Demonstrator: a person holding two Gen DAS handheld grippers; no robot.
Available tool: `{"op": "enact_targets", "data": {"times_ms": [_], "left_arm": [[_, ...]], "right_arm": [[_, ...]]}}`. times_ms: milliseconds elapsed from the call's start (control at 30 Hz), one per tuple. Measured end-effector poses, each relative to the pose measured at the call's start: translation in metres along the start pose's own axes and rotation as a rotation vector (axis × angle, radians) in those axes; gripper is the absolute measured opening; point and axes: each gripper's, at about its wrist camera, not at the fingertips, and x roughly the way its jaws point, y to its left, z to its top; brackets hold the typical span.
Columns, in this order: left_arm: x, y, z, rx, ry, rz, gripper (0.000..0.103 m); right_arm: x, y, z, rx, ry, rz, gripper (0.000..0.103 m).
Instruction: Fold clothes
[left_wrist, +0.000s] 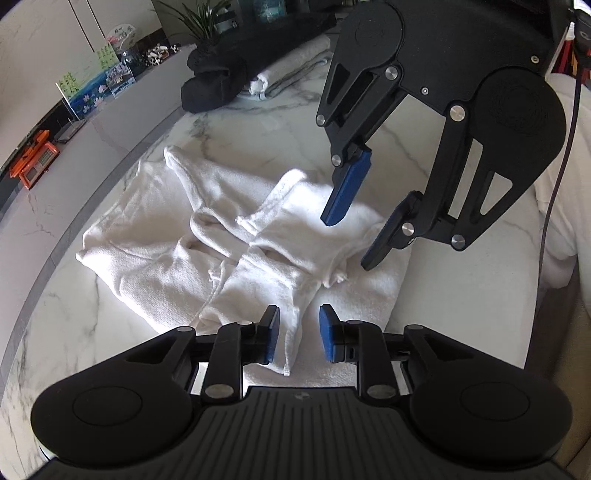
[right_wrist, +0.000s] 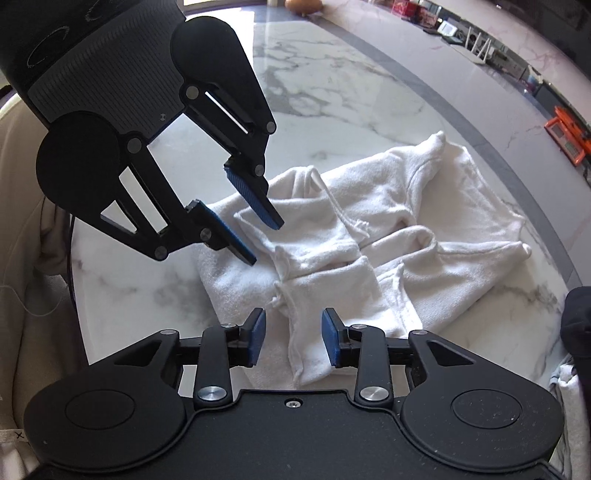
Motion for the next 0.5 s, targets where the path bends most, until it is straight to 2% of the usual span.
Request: {"op": "enact_targets", "data": {"times_ms": [67, 100, 133, 233, 500], "left_arm": [[-0.003, 0.006, 0.003, -0.045, -0.048, 0.008, 0.023], [0.000, 0.009, 0.005, -0.071, -0.054, 0.024, 0.021], [0.008, 0.012, 0.007, -0.098, -0.052, 0.059, 0.017], [0.025, 0.016, 0.008, -0.146, -0.055, 0.074, 0.015], [0.057, 0.034, -0.002, -0.289, -0.071, 0.050, 0.015]], "right_arm": [[0.001, -0.007, 0.003, 0.051, -0.019, -0.033, 0.032], [0.002, -0.010, 0.005, 0.076, -0.029, -0.050, 0.030], [0.002, -0.013, 0.006, 0.102, -0.038, -0.066, 0.025], [0.018, -0.022, 0.006, 0.172, -0.027, -0.110, 0.021], [0.052, -0.043, -0.003, 0.295, -0.045, -0.091, 0.021]]}}
